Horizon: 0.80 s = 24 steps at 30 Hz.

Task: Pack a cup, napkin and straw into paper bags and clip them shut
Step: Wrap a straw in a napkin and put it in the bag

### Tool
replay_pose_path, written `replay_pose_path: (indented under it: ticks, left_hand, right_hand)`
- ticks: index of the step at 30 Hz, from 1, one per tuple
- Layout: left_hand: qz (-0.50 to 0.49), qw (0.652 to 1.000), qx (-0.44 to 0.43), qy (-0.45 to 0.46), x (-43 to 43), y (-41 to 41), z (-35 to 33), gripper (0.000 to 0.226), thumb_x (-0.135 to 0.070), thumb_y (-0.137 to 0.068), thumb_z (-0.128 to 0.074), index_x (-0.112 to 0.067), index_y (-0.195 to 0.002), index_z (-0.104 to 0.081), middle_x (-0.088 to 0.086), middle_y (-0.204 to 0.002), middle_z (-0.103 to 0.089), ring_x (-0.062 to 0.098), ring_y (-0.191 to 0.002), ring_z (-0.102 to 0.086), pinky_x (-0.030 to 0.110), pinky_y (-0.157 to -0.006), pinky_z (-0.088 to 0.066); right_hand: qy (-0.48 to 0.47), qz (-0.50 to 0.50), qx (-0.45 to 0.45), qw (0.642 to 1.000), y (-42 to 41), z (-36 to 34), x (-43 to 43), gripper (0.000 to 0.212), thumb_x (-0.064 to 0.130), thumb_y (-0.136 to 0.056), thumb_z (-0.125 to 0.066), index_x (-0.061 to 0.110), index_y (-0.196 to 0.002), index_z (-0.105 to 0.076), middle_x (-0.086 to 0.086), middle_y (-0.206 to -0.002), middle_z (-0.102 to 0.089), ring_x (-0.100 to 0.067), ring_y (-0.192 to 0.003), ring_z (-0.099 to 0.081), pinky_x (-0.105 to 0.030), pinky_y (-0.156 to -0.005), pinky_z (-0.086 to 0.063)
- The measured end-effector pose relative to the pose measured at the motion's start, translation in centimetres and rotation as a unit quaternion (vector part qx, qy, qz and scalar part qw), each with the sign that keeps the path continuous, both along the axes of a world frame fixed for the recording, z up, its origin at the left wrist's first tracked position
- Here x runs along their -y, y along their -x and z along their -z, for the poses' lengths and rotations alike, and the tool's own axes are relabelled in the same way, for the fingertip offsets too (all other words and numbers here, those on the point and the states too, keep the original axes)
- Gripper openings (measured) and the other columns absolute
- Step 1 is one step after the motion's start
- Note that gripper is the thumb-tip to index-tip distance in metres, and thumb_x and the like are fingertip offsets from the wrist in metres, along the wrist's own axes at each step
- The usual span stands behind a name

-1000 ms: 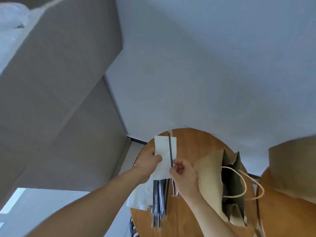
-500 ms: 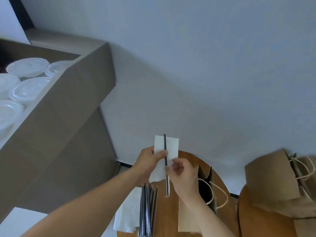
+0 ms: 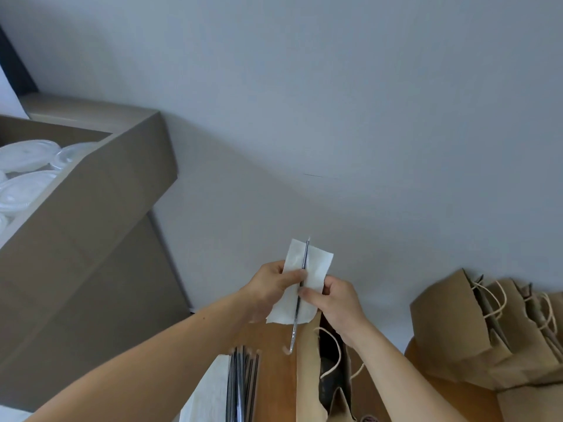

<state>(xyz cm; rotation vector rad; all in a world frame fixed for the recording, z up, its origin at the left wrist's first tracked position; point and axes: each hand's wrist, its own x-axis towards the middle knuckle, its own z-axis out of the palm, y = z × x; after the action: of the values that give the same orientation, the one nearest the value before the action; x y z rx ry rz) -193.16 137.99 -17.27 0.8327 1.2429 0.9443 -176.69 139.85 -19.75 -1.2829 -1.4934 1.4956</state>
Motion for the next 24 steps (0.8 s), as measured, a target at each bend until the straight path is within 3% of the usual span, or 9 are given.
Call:
replay_pose_path:
  ticks: [3,6,9,11,13,16,18,21,24]
  left_hand:
    - [0.000,1.000,0.000,0.000,-0.5,-1.4,-0.4,0.024,-0.017,-0.097,-0.061,-0.005,-0.117,-0.066,0.018,-0.109,-0.072,0.037,-0.098,-0.070,0.052,-0.087,-0.057]
    - [-0.011,1.000,-0.017,0.000,-1.2,-2.5,-0.3,0.025,-0.021,-0.096,-0.062,-0.009,-0.118,-0.064,0.017,-0.112,-0.071,0.036,-0.101,-0.069,0.056,-0.090,-0.055]
    - [-0.010,0.995,-0.099,0.016,-1.5,-3.0,0.8,0.026,-0.026,-0.098,-0.058,-0.014,-0.121,-0.057,0.008,-0.113,-0.065,0.024,-0.094,-0.068,0.049,-0.086,-0.058]
    - [0.040,0.967,-0.250,0.024,-0.9,-2.8,2.7,0.032,-0.024,-0.097,-0.059,-0.019,-0.127,-0.054,-0.001,-0.115,-0.060,0.014,-0.092,-0.062,0.036,-0.079,-0.058]
    - [0.144,0.920,-0.361,0.049,0.1,-2.7,5.2,0.047,-0.021,-0.091,-0.065,-0.018,-0.135,-0.051,0.000,-0.123,-0.057,0.014,-0.100,-0.059,0.025,-0.078,-0.054]
    - [0.310,0.853,-0.406,0.111,2.0,-3.7,8.6,0.077,-0.030,-0.079,-0.077,-0.017,-0.145,-0.039,0.007,-0.131,-0.056,0.025,-0.112,-0.060,0.032,-0.091,-0.055]
    - [0.352,0.828,-0.417,0.130,2.8,-5.2,10.0,0.088,-0.046,-0.074,-0.078,-0.016,-0.146,-0.036,0.008,-0.138,-0.052,0.028,-0.120,-0.056,0.035,-0.097,-0.051]
    - [0.314,0.824,-0.450,0.139,3.6,-7.9,11.3,0.068,-0.063,-0.076,-0.064,-0.017,-0.124,-0.053,0.004,-0.115,-0.062,0.025,-0.106,-0.061,0.039,-0.091,-0.053]
    - [0.253,0.828,-0.481,0.138,4.2,-9.1,11.9,0.038,-0.050,-0.089,-0.054,-0.015,-0.103,-0.062,0.001,-0.089,-0.061,0.022,-0.089,-0.067,0.035,-0.080,-0.058]
  right_hand:
    - [-0.010,0.009,0.011,1.000,-1.0,-0.4,-0.5,0.009,0.023,-0.085,-0.077,0.020,-0.093,-0.075,0.005,-0.089,-0.077,-0.013,-0.082,-0.073,-0.021,-0.064,-0.056]
    - [-0.031,0.025,0.050,0.998,-2.3,-1.0,-1.3,0.006,0.020,-0.084,-0.076,0.020,-0.089,-0.074,0.006,-0.085,-0.076,-0.011,-0.078,-0.072,-0.025,-0.063,-0.057]
    - [-0.060,0.141,0.079,0.985,-4.3,-1.7,-3.0,0.007,0.017,-0.083,-0.074,0.019,-0.080,-0.069,0.005,-0.078,-0.073,-0.011,-0.071,-0.069,-0.021,-0.054,-0.052]
    - [-0.082,0.200,0.083,0.973,-5.6,-2.1,-4.3,0.012,0.016,-0.085,-0.070,0.018,-0.075,-0.065,0.008,-0.071,-0.068,-0.007,-0.063,-0.063,-0.012,-0.043,-0.041]
    - [-0.100,0.213,0.095,0.967,-6.2,-1.9,-5.3,0.016,0.016,-0.087,-0.067,0.017,-0.073,-0.060,0.011,-0.066,-0.062,-0.004,-0.058,-0.057,-0.009,-0.040,-0.036]
    - [-0.108,0.189,0.149,0.965,-5.4,0.0,-5.7,0.003,0.014,-0.091,-0.061,0.011,-0.090,-0.062,0.002,-0.082,-0.064,-0.009,-0.068,-0.058,-0.005,-0.042,-0.036]
    - [-0.100,0.178,0.182,0.962,-4.3,1.9,-5.4,0.011,0.015,-0.093,-0.059,0.009,-0.102,-0.063,-0.001,-0.092,-0.065,-0.014,-0.075,-0.060,-0.005,-0.043,-0.037]
    - [-0.067,0.132,0.240,0.959,-3.0,4.7,-4.2,0.020,0.017,-0.095,-0.054,0.009,-0.112,-0.060,-0.003,-0.100,-0.065,-0.010,-0.074,-0.056,-0.008,-0.042,-0.034]
    - [-0.026,0.072,0.287,0.955,-3.1,6.5,-2.6,0.025,0.016,-0.095,-0.051,0.012,-0.119,-0.057,-0.006,-0.110,-0.065,-0.014,-0.080,-0.056,-0.011,-0.048,-0.036]
